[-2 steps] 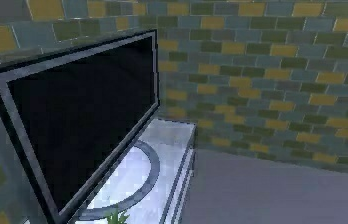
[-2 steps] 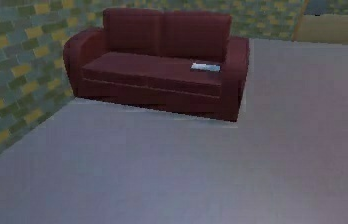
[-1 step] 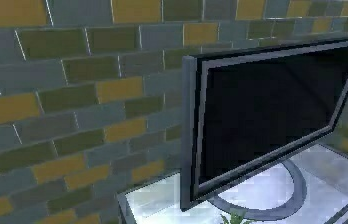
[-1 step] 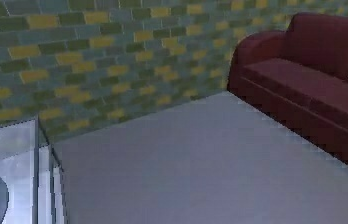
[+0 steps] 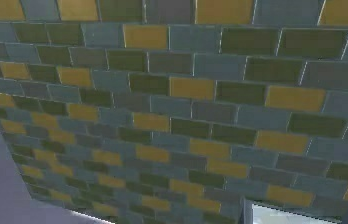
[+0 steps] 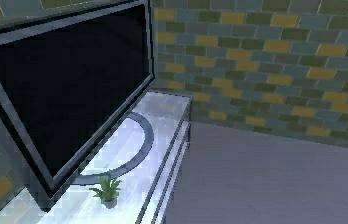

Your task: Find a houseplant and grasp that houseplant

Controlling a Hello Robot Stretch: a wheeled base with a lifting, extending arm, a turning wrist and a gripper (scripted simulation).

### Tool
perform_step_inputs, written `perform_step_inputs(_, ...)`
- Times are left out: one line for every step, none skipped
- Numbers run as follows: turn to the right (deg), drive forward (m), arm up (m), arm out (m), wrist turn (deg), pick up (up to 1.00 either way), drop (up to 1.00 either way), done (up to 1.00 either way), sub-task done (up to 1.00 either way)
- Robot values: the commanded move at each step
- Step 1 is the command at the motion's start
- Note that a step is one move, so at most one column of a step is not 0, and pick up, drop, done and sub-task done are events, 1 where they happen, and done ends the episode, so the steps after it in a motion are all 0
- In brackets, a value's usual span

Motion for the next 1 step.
perform_step_inputs(-18.0, 0.0, 0.0, 0.0, 0.0, 0.0, 0.0, 0.0, 0.0)
